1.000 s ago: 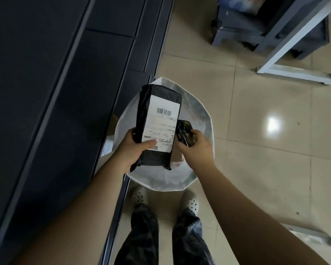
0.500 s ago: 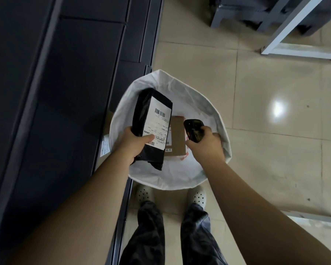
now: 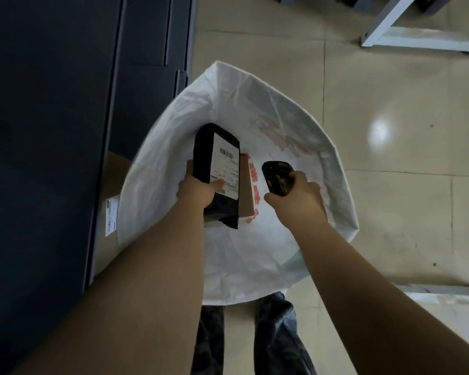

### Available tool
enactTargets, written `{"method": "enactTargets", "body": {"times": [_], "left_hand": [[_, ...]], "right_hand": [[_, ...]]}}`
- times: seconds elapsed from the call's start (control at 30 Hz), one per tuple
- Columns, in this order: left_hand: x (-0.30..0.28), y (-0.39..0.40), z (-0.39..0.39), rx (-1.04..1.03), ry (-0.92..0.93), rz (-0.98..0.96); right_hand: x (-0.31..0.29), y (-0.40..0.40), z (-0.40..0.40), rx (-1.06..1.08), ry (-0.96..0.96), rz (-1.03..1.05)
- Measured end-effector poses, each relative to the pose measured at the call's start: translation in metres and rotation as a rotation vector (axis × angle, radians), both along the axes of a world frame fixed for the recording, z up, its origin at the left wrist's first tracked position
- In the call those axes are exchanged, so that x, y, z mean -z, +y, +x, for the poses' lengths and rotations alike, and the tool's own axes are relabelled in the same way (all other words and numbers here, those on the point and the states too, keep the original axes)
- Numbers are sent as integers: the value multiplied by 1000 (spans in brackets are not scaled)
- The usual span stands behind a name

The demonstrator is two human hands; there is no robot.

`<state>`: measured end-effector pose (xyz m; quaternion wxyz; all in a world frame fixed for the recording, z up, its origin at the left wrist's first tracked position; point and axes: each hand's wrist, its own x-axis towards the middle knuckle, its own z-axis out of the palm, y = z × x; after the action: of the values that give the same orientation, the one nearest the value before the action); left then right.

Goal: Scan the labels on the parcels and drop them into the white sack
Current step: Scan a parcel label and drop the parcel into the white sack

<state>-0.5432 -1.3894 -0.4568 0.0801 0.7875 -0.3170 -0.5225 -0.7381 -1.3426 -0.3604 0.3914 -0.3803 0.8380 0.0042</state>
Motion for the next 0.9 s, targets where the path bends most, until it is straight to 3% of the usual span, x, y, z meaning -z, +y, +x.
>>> {"method": "enactTargets", "body": {"times": [0.2,0.4,0.9], "left_hand": [[38,9,23,52,-107,28],[57,14,31,33,-34,33],[105,20,40,-12,-68,68]], "right_hand": [[26,-25,-2,-115,-3,65],[61,-40,9,-276,-36,67],[105,-27,-14,-408,153,85]]}}
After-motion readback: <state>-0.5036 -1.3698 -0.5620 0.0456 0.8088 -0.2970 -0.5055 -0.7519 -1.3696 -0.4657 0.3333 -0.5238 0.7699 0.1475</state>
